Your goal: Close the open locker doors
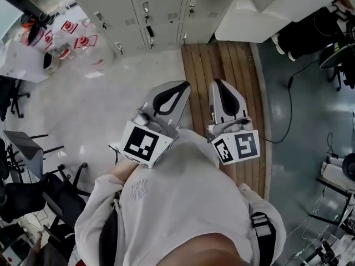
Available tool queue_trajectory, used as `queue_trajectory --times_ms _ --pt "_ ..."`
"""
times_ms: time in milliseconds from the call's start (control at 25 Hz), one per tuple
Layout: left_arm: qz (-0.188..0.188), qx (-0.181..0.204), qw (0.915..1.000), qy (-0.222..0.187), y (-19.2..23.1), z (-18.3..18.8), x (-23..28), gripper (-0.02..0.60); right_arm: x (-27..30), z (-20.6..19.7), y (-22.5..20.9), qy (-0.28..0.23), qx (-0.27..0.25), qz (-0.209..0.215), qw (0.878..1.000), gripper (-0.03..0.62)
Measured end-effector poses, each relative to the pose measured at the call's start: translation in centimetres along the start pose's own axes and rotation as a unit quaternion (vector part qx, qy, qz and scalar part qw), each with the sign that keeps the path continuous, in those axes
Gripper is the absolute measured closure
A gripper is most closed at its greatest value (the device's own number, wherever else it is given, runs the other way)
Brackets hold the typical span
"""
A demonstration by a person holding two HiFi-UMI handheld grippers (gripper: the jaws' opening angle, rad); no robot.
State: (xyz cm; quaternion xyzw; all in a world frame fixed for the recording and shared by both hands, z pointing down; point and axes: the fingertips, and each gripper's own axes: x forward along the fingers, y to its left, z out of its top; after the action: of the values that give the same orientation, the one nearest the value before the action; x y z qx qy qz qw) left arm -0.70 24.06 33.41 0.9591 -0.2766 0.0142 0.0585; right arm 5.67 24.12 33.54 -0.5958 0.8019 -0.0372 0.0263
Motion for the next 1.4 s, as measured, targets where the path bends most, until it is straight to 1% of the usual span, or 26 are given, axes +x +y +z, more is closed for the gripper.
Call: queue_trajectory --times_ms 120,240,480,680,840,1000,1160,1400 --pt "0.009 0.003 0.9999 0.006 0.3 -0.9 0.3 0.574 0.1 -0.8 -0.2 0.006 0.004 0.012 1.000 0.582" --pt "0.024 0.004 0.9997 0.000 1.3 -0.4 1.1 0.572 0.6 0.0 -0.8 0.000 0.006 0.028 1.000 0.582" --pt "0.036 0.006 0.9993 -0.002 4.6 -0.4 2.0 0.574 3.6 -0.4 -1.7 0.010 -0.002 0.031 0.999 0.582" --pt "0.039 0.003 0.9992 -0.003 8.6 0.3 2.7 0.574 7.4 -0.7 -1.6 0.023 0.002 0.024 0.999 0.582" --pt "0.037 0.008 0.9993 -0.005 12.2 1.7 3.2 0.572 11.0 0.6 -1.4 0.014 -0.001 0.021 1.000 0.582" --pt "0.042 0.008 0.9991 -0.007 15.5 2.4 3.3 0.574 13.8 1.2 -1.8 0.005 -0.008 0.005 1.000 0.582" --pt "0.043 0.006 0.9991 -0.002 18.2 1.9 3.6 0.574 16.0 0.6 -2.0 0.003 -0.002 -0.010 1.000 0.582" --pt "0.045 -0.004 0.9990 0.005 20.4 0.9 4.3 0.574 18.0 -0.9 -2.9 0.018 0.005 -0.017 1.000 0.582"
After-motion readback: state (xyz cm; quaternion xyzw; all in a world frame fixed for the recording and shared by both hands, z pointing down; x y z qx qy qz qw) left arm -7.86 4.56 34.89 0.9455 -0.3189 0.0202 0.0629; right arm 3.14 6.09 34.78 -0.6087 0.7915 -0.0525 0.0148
